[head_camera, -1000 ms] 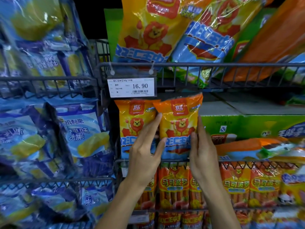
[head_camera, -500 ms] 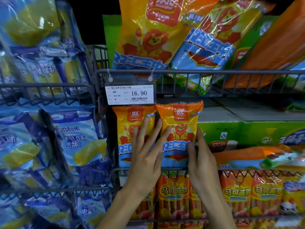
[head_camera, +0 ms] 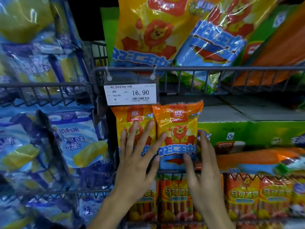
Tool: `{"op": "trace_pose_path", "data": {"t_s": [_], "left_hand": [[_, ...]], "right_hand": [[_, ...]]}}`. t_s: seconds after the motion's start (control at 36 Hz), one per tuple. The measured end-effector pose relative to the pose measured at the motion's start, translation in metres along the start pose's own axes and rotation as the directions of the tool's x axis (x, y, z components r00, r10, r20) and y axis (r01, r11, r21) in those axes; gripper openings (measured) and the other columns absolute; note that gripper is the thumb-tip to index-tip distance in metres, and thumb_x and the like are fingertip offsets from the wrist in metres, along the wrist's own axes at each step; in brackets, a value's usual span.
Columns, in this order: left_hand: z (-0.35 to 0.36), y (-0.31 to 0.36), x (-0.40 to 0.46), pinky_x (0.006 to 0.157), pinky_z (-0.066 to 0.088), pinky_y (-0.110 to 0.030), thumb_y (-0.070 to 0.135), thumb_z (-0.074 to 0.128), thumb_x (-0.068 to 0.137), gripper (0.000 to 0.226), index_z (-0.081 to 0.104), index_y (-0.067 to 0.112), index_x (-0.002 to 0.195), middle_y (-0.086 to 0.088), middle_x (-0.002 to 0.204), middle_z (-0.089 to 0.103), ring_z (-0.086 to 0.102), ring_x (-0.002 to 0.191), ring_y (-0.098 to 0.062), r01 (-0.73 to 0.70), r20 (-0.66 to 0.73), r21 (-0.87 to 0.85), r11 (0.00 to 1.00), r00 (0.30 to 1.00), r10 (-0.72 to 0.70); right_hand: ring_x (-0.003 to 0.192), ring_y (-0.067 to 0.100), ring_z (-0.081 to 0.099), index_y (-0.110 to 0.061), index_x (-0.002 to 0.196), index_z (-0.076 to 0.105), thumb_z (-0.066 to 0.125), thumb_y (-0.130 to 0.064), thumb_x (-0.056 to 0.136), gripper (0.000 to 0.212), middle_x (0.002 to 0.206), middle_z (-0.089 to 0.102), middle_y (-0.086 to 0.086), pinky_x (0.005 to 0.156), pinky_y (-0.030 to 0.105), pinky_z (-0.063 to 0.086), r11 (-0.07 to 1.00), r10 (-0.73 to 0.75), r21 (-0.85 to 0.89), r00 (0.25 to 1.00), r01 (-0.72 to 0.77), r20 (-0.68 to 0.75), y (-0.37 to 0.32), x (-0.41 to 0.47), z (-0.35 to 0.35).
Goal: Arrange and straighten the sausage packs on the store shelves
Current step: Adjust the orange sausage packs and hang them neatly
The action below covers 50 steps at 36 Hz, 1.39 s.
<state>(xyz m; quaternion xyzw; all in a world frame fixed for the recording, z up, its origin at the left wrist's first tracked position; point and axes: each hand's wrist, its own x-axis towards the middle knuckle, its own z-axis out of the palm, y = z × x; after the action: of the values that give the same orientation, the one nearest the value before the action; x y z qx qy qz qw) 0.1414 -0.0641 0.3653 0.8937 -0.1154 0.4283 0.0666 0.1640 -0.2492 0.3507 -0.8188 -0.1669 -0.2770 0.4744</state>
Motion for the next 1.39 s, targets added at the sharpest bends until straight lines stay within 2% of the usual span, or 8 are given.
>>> {"op": "trace_pose_path", "data": {"t_s": [0.19, 0.33, 0.53, 0.75, 0.83, 1.06, 1.22, 1.39], "left_hand": [[0.003, 0.005, 0.004, 0.125, -0.003, -0.058, 0.037, 0.047, 0.105, 0.061, 0.024, 0.033, 0.161, -0.001, 0.172, 0.005, -0.003, 0.157, -0.036, 0.056, 0.063, 0.049, 0.997, 0.996, -0.059], [0.005, 0.006, 0.004, 0.125, -0.001, -0.059, 0.037, 0.040, 0.106, 0.058, 0.021, 0.034, 0.161, 0.000, 0.172, 0.003, -0.003, 0.157, -0.035, 0.080, 0.068, 0.072, 0.994, 0.994, -0.085], [0.005, 0.005, 0.005, 0.125, -0.001, -0.059, 0.037, 0.040, 0.106, 0.058, 0.023, 0.032, 0.161, 0.000, 0.172, 0.005, -0.003, 0.158, -0.034, 0.067, 0.080, 0.079, 0.995, 0.994, -0.073], [0.006, -0.004, -0.011, 0.126, 0.000, -0.057, 0.044, 0.037, 0.106, 0.055, 0.029, 0.031, 0.159, 0.007, 0.170, 0.014, 0.007, 0.158, -0.027, -0.146, 0.156, 0.064, 0.987, 0.979, 0.135], [0.004, -0.006, -0.010, 0.126, -0.001, -0.057, 0.048, 0.038, 0.105, 0.062, 0.020, 0.032, 0.162, 0.008, 0.171, 0.010, 0.006, 0.158, -0.025, -0.156, 0.223, 0.096, 0.983, 0.966, 0.131], [0.006, -0.004, -0.008, 0.126, 0.000, -0.058, 0.052, 0.040, 0.101, 0.068, 0.019, 0.031, 0.162, 0.007, 0.171, 0.010, 0.005, 0.158, -0.026, -0.143, 0.211, 0.069, 0.987, 0.969, 0.126], [0.005, -0.003, -0.008, 0.125, 0.001, -0.061, 0.051, 0.043, 0.100, 0.070, 0.018, 0.030, 0.162, 0.004, 0.171, 0.009, 0.004, 0.158, -0.028, -0.149, 0.204, 0.026, 0.989, 0.969, 0.140], [0.012, 0.001, -0.011, 0.124, 0.008, -0.062, 0.037, 0.057, 0.098, 0.056, 0.046, 0.027, 0.151, 0.000, 0.165, 0.031, 0.019, 0.156, -0.031, -0.142, 0.037, -0.077, 0.987, 0.989, 0.145]], "right_hand": [[0.151, -0.007, 0.011, -0.040, 0.159, 0.014, 0.048, -0.047, 0.098, 0.070, 0.164, 0.011, -0.027, 0.117, 0.022, 0.023, 0.998, -0.027, -0.052, 0.999, 0.028, 0.020, -0.001, -0.017, 0.003], [0.144, -0.020, 0.009, -0.045, 0.156, 0.019, 0.044, -0.059, 0.093, 0.069, 0.158, 0.013, -0.036, 0.107, 0.000, 0.014, 0.995, -0.014, -0.097, 1.000, 0.016, 0.019, -0.007, -0.014, -0.004], [0.150, -0.009, 0.011, -0.043, 0.159, 0.013, 0.047, -0.055, 0.095, 0.073, 0.163, 0.011, -0.031, 0.115, 0.021, 0.024, 0.993, -0.028, -0.116, 0.998, 0.034, 0.048, -0.001, -0.021, -0.004], [0.153, -0.002, 0.002, -0.038, 0.161, 0.001, 0.042, -0.059, 0.099, 0.077, 0.167, 0.001, -0.022, 0.118, 0.020, 0.011, 0.978, -0.021, -0.205, 0.998, 0.033, 0.064, -0.001, -0.042, 0.010], [0.152, -0.005, 0.001, -0.039, 0.160, 0.000, 0.047, -0.058, 0.098, 0.080, 0.165, -0.002, -0.028, 0.116, 0.012, 0.008, 0.979, -0.002, -0.201, 0.997, 0.017, 0.071, -0.001, -0.039, 0.009], [0.153, -0.003, -0.002, -0.036, 0.161, -0.001, 0.053, -0.049, 0.101, 0.081, 0.165, -0.007, -0.028, 0.119, 0.024, 0.014, 0.975, 0.004, -0.219, 0.988, 0.031, 0.154, -0.001, -0.040, -0.001], [0.153, 0.000, 0.008, -0.036, 0.160, 0.017, 0.052, -0.046, 0.103, 0.067, 0.165, 0.009, -0.026, 0.120, 0.033, 0.025, 0.983, 0.025, -0.185, 0.991, 0.000, 0.132, 0.004, -0.053, -0.012], [0.147, -0.003, 0.026, -0.038, 0.152, 0.038, 0.057, -0.040, 0.102, 0.054, 0.155, 0.031, -0.033, 0.112, 0.017, 0.029, 0.990, 0.076, -0.122, 0.997, -0.072, 0.022, 0.025, -0.072, -0.054]]}}
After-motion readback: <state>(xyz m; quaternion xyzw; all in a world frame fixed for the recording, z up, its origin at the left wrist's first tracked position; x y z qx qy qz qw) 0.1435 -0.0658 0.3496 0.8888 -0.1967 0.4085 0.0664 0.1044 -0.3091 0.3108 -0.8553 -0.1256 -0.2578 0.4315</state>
